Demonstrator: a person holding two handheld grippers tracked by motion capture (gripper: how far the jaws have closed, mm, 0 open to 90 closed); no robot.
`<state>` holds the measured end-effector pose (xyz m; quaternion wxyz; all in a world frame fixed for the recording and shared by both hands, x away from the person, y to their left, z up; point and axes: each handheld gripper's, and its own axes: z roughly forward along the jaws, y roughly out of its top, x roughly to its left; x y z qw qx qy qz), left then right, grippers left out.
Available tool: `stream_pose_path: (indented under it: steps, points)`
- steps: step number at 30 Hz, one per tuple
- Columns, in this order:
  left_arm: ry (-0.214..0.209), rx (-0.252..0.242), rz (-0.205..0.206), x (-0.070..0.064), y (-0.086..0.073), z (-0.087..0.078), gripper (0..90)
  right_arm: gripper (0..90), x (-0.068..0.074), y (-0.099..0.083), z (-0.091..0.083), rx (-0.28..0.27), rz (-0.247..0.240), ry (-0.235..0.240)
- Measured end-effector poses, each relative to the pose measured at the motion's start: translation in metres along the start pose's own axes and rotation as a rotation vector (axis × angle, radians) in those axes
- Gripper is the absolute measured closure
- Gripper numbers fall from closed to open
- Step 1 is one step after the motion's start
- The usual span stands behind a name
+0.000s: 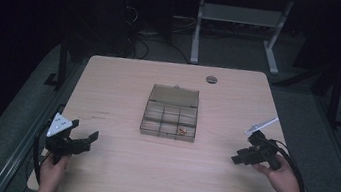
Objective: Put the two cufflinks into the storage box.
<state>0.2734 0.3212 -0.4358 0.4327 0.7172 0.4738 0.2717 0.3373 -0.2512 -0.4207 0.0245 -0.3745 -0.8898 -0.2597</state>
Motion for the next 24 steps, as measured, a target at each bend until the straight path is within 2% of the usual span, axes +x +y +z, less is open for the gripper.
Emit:
stream_pose_path:
  steps: [8,14,19,24]
  points:
    - [-0.001,-0.002,-0.002,0.000,0.000,0.000,13.2,56.6,0.003,-0.015,-0.001,-0.012,0.013,0.004]
    - [-0.009,0.003,-0.002,0.001,-0.001,0.001,13.2,55.4,0.009,-0.026,0.004,-0.021,0.003,-0.001]
    - [-0.010,0.004,-0.001,0.000,-0.001,0.000,13.2,48.0,0.013,-0.033,0.007,-0.048,0.010,-0.020]
    - [-0.015,0.001,-0.004,0.000,-0.001,0.000,13.2,34.7,0.025,-0.041,0.007,-0.089,-0.005,-0.055]
